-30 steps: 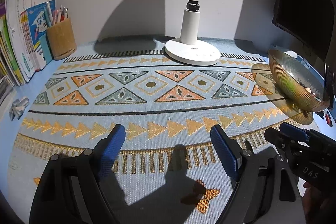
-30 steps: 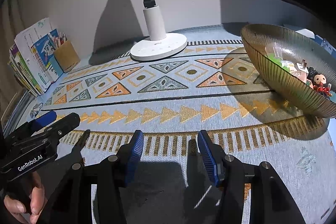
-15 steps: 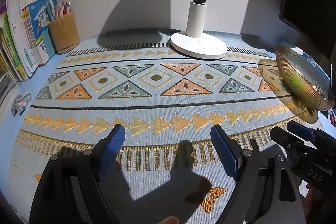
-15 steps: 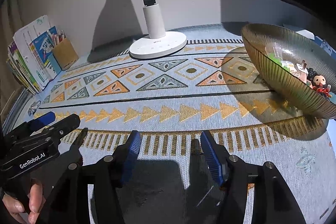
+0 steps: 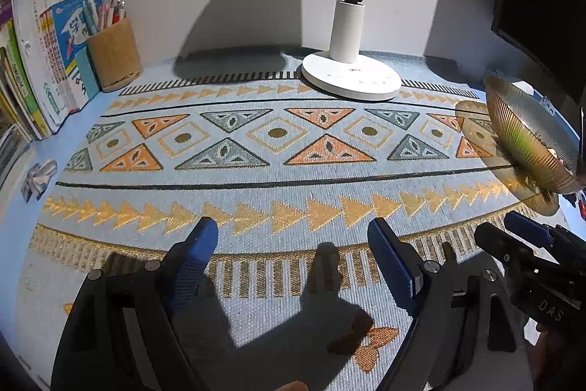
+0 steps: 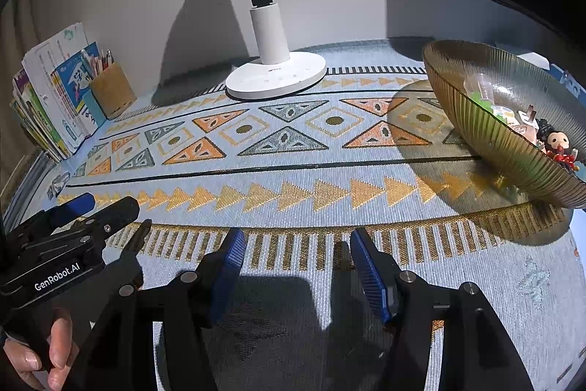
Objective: Organize rigid objects
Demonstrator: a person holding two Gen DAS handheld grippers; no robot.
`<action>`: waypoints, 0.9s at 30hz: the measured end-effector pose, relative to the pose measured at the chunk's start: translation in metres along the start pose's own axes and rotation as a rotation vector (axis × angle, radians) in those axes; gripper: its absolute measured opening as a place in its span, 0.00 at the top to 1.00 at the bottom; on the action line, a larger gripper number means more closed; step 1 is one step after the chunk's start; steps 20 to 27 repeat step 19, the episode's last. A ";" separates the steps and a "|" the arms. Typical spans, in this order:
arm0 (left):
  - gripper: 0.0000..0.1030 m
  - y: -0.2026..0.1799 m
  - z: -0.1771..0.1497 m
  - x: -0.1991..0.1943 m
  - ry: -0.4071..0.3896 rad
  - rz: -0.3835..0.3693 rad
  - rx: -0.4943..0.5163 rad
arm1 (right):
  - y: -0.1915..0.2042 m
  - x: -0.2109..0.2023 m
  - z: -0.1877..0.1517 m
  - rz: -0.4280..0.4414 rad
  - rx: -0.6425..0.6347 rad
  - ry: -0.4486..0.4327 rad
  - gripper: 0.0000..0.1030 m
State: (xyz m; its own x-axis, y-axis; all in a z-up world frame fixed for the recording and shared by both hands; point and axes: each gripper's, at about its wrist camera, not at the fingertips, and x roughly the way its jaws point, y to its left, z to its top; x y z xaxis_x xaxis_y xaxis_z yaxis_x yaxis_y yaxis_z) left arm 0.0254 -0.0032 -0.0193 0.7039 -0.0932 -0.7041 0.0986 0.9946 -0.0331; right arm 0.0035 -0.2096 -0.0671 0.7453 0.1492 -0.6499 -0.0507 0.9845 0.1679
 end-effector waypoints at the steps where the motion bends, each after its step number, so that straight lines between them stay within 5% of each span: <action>1: 0.19 0.000 0.000 0.000 0.001 -0.001 0.000 | 0.000 0.000 0.000 0.000 -0.001 0.001 0.43; 27: 0.19 -0.001 -0.001 -0.005 -0.039 0.000 0.002 | 0.000 0.002 -0.001 -0.001 -0.007 0.010 0.43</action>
